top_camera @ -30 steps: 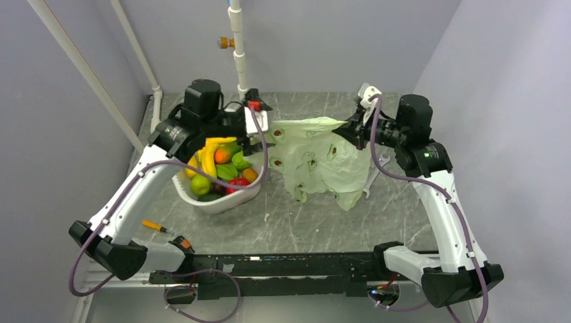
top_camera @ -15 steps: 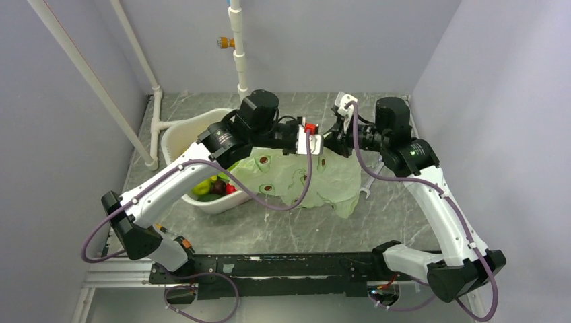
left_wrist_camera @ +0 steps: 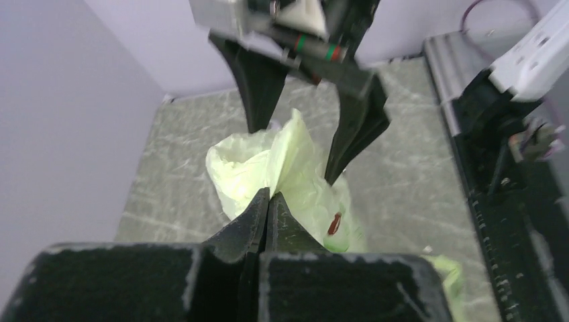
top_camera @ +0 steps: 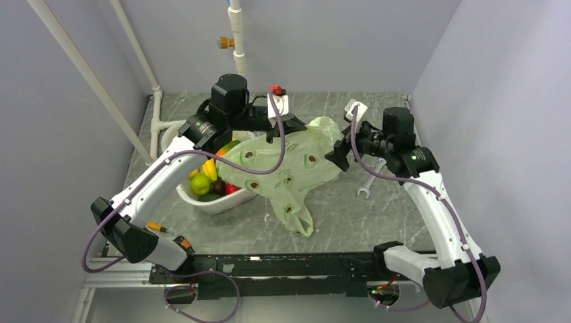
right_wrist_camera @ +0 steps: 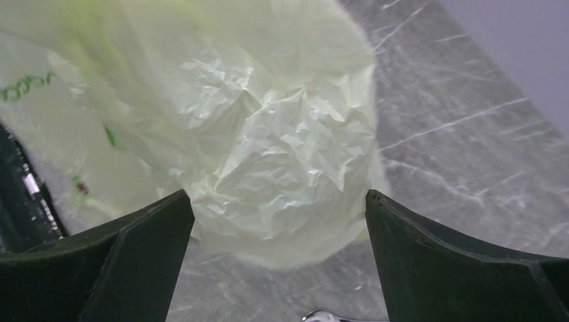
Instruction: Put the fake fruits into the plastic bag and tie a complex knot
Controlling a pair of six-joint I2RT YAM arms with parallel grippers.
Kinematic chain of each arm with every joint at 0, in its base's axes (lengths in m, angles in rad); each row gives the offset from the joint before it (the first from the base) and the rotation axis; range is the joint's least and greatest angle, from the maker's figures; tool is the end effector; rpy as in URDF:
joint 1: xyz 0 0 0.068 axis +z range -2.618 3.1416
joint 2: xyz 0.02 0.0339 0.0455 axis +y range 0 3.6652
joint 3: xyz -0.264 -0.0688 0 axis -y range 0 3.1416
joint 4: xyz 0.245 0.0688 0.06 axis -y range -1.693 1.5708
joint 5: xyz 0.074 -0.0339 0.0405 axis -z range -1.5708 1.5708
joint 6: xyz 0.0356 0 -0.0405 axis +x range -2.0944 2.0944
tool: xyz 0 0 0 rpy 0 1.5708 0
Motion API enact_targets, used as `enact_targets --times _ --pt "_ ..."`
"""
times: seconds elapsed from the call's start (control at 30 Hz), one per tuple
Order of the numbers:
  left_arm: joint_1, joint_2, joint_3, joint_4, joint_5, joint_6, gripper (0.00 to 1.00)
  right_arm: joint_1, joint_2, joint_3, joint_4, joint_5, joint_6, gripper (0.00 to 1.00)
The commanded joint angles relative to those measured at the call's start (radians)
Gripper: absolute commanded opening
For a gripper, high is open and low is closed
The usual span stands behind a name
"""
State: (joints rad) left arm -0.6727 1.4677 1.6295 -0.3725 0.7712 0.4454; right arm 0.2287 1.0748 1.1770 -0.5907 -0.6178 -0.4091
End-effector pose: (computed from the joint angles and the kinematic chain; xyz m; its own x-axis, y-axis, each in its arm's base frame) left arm 0.2366 -0.2202 0.4540 0.2745 0.1763 -0.9453 0.9548 0.0667 0.2897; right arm 0.2125 0.0706 0.3820 -0.1477 -0.3673 -0.9183 -0.8084 0.5797 -0.1019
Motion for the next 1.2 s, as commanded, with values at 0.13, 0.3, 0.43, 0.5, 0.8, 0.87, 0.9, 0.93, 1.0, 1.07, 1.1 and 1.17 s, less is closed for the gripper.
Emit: enact_targets --times 0.13,0.3,0.43,0.5,0.8,0.87,0.9,0.93,1.0,1.07,1.1,1.17 --pt "0.148 -0.035 0.002 0.312 0.206 -0.371 0.00 -0.007 -0.007 -0.097 -0.082 -0.124 -0.107 0.57" --pt "0.205 -0.035 0.059 0.309 0.274 -0.430 0.00 -0.081 -0.039 -0.162 -0.146 -0.105 -0.216 0.00" --pt "0.232 -0.048 0.080 0.259 0.318 -0.393 0.00 -0.210 -0.025 -0.133 -0.294 -0.130 -0.325 0.06" --pt "0.233 -0.046 0.093 0.222 0.349 -0.373 0.00 -0.247 -0.033 -0.112 -0.302 -0.132 -0.327 0.70" --pt "0.231 -0.014 0.122 0.214 0.459 -0.413 0.00 -0.208 -0.147 -0.085 -0.119 -0.313 -0.225 1.00" --pt "0.228 -0.006 0.131 0.216 0.493 -0.426 0.00 -0.179 -0.119 -0.061 -0.116 -0.328 -0.235 1.00" --pt "0.225 -0.005 0.135 0.212 0.506 -0.425 0.00 -0.178 -0.111 -0.055 -0.116 -0.352 -0.252 1.00" --pt "0.222 -0.004 0.137 0.208 0.518 -0.425 0.00 -0.178 -0.104 -0.052 -0.113 -0.376 -0.269 1.00" --pt "0.216 -0.004 0.138 0.208 0.542 -0.426 0.00 -0.170 -0.094 -0.054 -0.112 -0.426 -0.302 1.00" --pt "0.208 -0.002 0.143 0.201 0.555 -0.424 0.00 -0.145 -0.073 -0.047 -0.127 -0.449 -0.339 1.00" --pt "0.204 0.001 0.146 0.200 0.558 -0.425 0.00 -0.126 -0.060 -0.043 -0.134 -0.449 -0.344 1.00" --pt "0.200 0.004 0.146 0.213 0.558 -0.435 0.00 -0.074 -0.039 -0.039 -0.121 -0.447 -0.323 1.00"
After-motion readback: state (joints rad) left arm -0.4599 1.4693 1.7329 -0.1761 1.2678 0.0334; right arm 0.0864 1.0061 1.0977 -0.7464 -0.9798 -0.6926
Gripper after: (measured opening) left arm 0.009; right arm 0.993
